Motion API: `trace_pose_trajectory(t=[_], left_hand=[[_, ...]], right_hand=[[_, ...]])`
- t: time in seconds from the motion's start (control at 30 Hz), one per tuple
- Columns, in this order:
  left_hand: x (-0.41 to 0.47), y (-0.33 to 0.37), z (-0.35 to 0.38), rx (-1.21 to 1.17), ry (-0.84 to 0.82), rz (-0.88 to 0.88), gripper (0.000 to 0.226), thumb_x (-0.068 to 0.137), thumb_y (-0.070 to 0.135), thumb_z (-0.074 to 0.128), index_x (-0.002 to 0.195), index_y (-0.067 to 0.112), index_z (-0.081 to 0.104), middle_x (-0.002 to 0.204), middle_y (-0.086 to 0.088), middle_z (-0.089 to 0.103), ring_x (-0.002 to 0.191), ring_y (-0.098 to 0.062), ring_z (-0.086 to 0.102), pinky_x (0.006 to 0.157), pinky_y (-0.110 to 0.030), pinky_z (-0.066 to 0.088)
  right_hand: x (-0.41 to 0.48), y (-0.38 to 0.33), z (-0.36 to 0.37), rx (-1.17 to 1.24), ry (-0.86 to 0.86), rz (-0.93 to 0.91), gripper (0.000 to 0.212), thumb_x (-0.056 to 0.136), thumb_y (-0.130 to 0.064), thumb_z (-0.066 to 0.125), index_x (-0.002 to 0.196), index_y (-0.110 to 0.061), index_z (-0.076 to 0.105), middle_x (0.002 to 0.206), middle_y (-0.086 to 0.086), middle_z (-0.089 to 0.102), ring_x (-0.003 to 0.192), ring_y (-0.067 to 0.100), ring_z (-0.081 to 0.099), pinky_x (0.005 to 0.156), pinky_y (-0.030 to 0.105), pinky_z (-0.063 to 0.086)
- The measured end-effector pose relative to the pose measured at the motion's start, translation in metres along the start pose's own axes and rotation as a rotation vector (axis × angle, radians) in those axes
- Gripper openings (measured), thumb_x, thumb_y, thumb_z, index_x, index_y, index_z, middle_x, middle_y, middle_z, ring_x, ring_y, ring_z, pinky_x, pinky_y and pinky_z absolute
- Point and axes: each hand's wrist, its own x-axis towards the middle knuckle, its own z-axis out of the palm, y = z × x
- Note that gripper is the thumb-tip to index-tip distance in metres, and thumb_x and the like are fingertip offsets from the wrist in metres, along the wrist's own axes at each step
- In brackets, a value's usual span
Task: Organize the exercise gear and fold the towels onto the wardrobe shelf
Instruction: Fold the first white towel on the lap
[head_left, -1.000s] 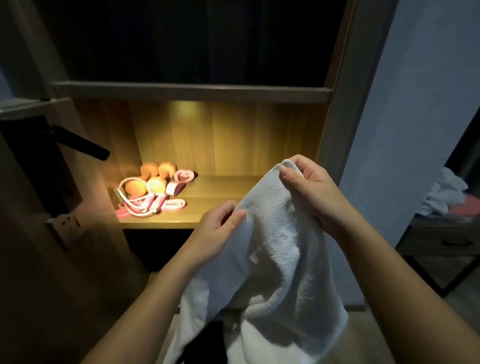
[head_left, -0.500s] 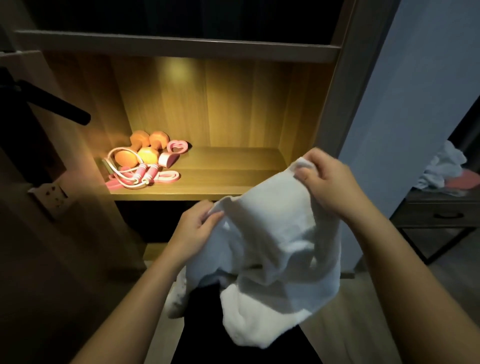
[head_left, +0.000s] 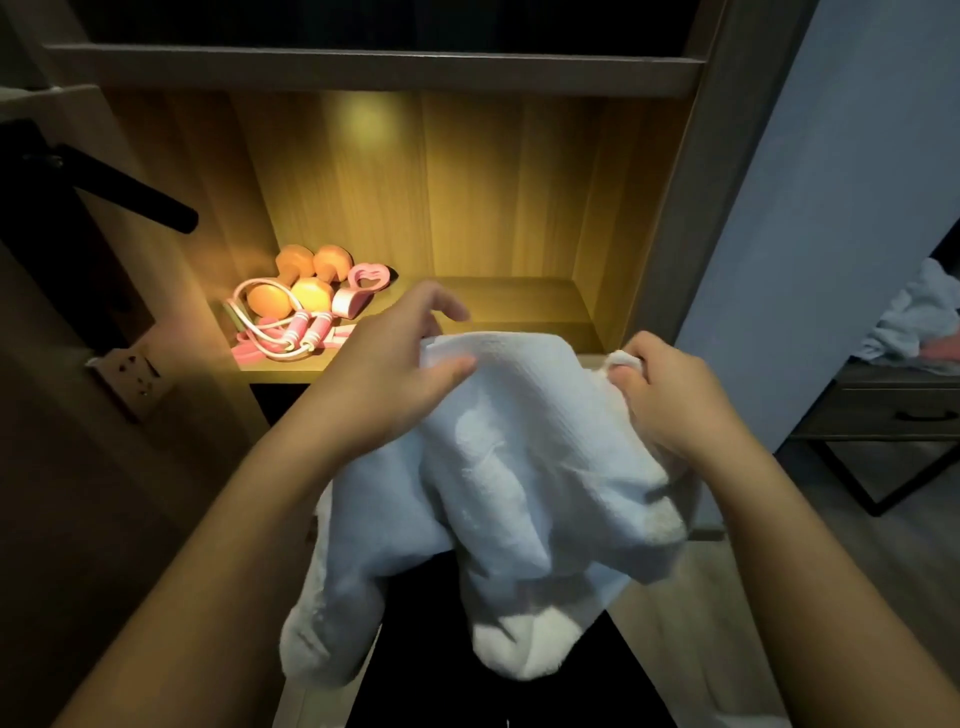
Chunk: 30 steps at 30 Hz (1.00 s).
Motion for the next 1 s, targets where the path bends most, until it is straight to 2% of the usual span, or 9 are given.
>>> trace_pose_trajectory(t=[0.07, 0.13, 0.23, 0.37, 0.5, 0.6, 0.73, 0.9, 1.0], left_hand=[[-0.001, -0.014, 0.009, 0.017, -0.090, -0.209, 0.040, 0.085, 0.043, 0.069, 0.118, 0.028, 0.053, 0.111, 0.008, 0.057, 0.102, -0.008, 0.053, 0.081, -0.029, 0.042], [-0.007, -0.028, 0.024, 0.046, -0.247, -0.295, 0.030, 0.085, 0.048, 0.066, 0.099, 0.021, 0.067, 0.091, 0.008, 0.063, 0.088, -0.009, 0.058, 0.075, -0.031, 0.044], [-0.019, -0.039, 0.046, -0.039, -0.330, -0.313, 0.031, 0.087, 0.043, 0.065, 0.069, 0.018, 0.066, 0.066, 0.008, 0.059, 0.066, -0.009, 0.055, 0.066, -0.032, 0.040], [-0.028, -0.032, 0.073, -0.002, -0.269, -0.293, 0.015, 0.088, 0.036, 0.065, 0.075, 0.029, 0.066, 0.079, 0.009, 0.065, 0.081, -0.008, 0.060, 0.070, -0.031, 0.046], [-0.036, -0.027, 0.094, 0.022, -0.254, -0.205, 0.011, 0.089, 0.034, 0.064, 0.081, 0.027, 0.068, 0.077, 0.007, 0.066, 0.078, -0.008, 0.060, 0.070, -0.031, 0.046], [-0.047, -0.033, 0.101, -0.010, -0.363, -0.139, 0.013, 0.092, 0.034, 0.061, 0.088, 0.026, 0.070, 0.080, 0.007, 0.068, 0.080, -0.007, 0.061, 0.075, -0.034, 0.050], [-0.063, -0.048, 0.113, -0.082, -0.343, -0.121, 0.012, 0.093, 0.030, 0.062, 0.086, 0.022, 0.068, 0.075, 0.006, 0.065, 0.074, -0.008, 0.059, 0.069, -0.031, 0.046], [-0.082, -0.084, 0.129, -0.016, -0.431, -0.199, 0.015, 0.090, 0.037, 0.063, 0.085, 0.023, 0.063, 0.078, 0.004, 0.065, 0.078, -0.014, 0.058, 0.074, -0.038, 0.048], [-0.101, -0.110, 0.138, 0.062, -0.427, -0.208, 0.021, 0.091, 0.046, 0.058, 0.089, 0.025, 0.059, 0.085, 0.011, 0.061, 0.081, -0.008, 0.054, 0.071, -0.034, 0.044]], right_hand=[[0.001, 0.017, 0.004, 0.042, 0.048, 0.132, 0.016, 0.101, -0.034, 0.042, 0.097, -0.021, 0.051, 0.092, 0.007, 0.060, 0.072, 0.018, 0.050, 0.057, 0.031, 0.035], [-0.003, 0.029, 0.008, 0.123, 0.069, 0.223, 0.019, 0.103, -0.034, 0.041, 0.102, -0.018, 0.051, 0.094, 0.005, 0.057, 0.071, 0.010, 0.046, 0.054, 0.026, 0.031], [-0.015, 0.036, 0.014, 0.149, 0.096, 0.224, 0.016, 0.103, -0.030, 0.042, 0.099, -0.018, 0.050, 0.089, 0.001, 0.055, 0.070, 0.007, 0.044, 0.054, 0.022, 0.030], [-0.035, 0.018, 0.020, 0.283, -0.008, -0.036, 0.009, 0.098, -0.023, 0.049, 0.090, -0.019, 0.052, 0.080, -0.005, 0.057, 0.073, 0.010, 0.053, 0.059, 0.025, 0.038], [-0.064, -0.002, 0.051, 0.390, -0.331, -0.259, 0.013, 0.094, -0.039, 0.057, 0.104, -0.030, 0.056, 0.099, -0.016, 0.062, 0.091, -0.002, 0.058, 0.077, 0.021, 0.046], [-0.075, 0.002, 0.067, 0.451, -0.565, -0.254, 0.038, 0.091, -0.046, 0.059, 0.126, -0.031, 0.057, 0.119, -0.018, 0.063, 0.109, -0.005, 0.056, 0.090, 0.017, 0.046], [-0.080, 0.015, 0.079, 0.395, -0.665, -0.247, 0.002, 0.092, -0.030, 0.066, 0.093, -0.029, 0.066, 0.088, -0.012, 0.067, 0.086, 0.002, 0.060, 0.077, 0.029, 0.046], [-0.093, 0.032, 0.105, 0.246, -0.707, -0.195, 0.015, 0.093, -0.032, 0.062, 0.096, -0.018, 0.066, 0.092, -0.001, 0.067, 0.090, 0.012, 0.058, 0.082, 0.034, 0.046], [-0.103, 0.048, 0.116, 0.304, -0.694, -0.097, 0.012, 0.094, -0.026, 0.060, 0.095, -0.016, 0.066, 0.095, -0.001, 0.067, 0.093, 0.014, 0.059, 0.089, 0.039, 0.049]])
